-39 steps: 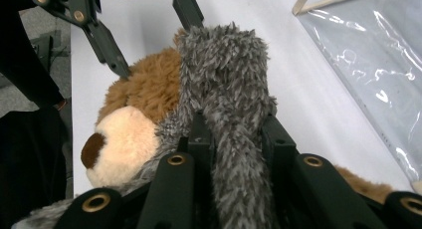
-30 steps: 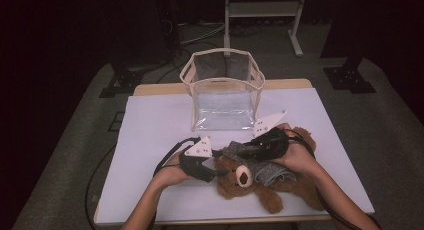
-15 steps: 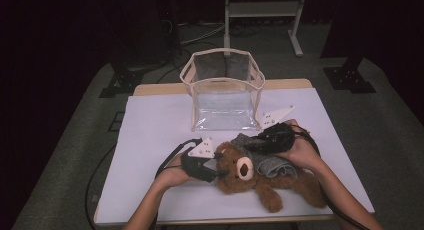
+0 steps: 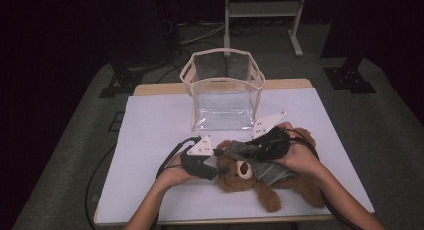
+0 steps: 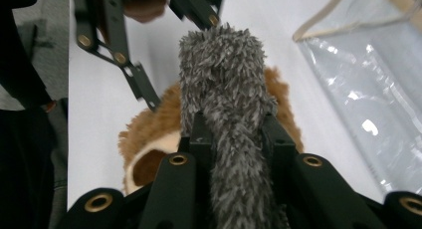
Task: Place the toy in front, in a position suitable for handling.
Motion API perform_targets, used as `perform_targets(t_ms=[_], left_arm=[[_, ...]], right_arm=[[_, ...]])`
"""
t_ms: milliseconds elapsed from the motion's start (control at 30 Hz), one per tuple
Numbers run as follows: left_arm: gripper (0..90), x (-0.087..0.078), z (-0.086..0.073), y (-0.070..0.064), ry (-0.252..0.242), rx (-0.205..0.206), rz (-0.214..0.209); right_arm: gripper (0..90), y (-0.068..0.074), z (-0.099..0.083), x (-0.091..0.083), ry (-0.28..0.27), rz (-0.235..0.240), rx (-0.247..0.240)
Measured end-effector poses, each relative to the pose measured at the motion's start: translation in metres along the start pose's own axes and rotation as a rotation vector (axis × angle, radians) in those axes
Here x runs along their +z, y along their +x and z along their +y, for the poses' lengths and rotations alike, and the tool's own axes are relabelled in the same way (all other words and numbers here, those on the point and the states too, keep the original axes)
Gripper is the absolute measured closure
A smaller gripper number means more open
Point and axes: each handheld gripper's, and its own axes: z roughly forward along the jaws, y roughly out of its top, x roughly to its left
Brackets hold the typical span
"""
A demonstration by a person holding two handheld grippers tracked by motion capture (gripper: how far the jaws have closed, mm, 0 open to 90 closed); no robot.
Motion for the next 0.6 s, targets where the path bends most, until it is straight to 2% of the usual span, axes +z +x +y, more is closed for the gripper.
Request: perform_targets(t_ms=[133,200,267,367,433,533,600], left_arm=[[42.5,-0.004,-0.004,-0.001,0.011,0.006,-0.007],[42.8,-0.001,-0.004,-0.001,0.012,-0.001,-0.004],[43.1,0.004,-0.003,-0.001,0.012,0.006,0.006],[43.4,0.006,0.000,0.001,-0.005,-0.007,0.044],[43.5,0.008,0.002,0.003,-0.019,-0.016,0.074],[43.3,0.008,0.001,0.006,-0.024,-0.031,0.084],[43.2,0.006,0.001,0.007,-0.021,-0.034,0.080]], right_arm=[[71.8,-0.009,-0.009,0.001,-0.004,0.005,0.039],[71.9,-0.012,-0.010,0.000,-0.011,0.009,0.057],[72.0,-0.010,-0.007,-0.003,-0.017,0.008,0.045],[72.0,-0.002,0.001,-0.015,-0.046,0.007,0.026],[72.0,0.002,0.007,-0.020,-0.071,0.031,0.013],[71.8,0.010,0.012,-0.016,-0.048,0.045,-0.017],[71.6,0.013,0.012,-0.004,-0.006,0.043,-0.032]])
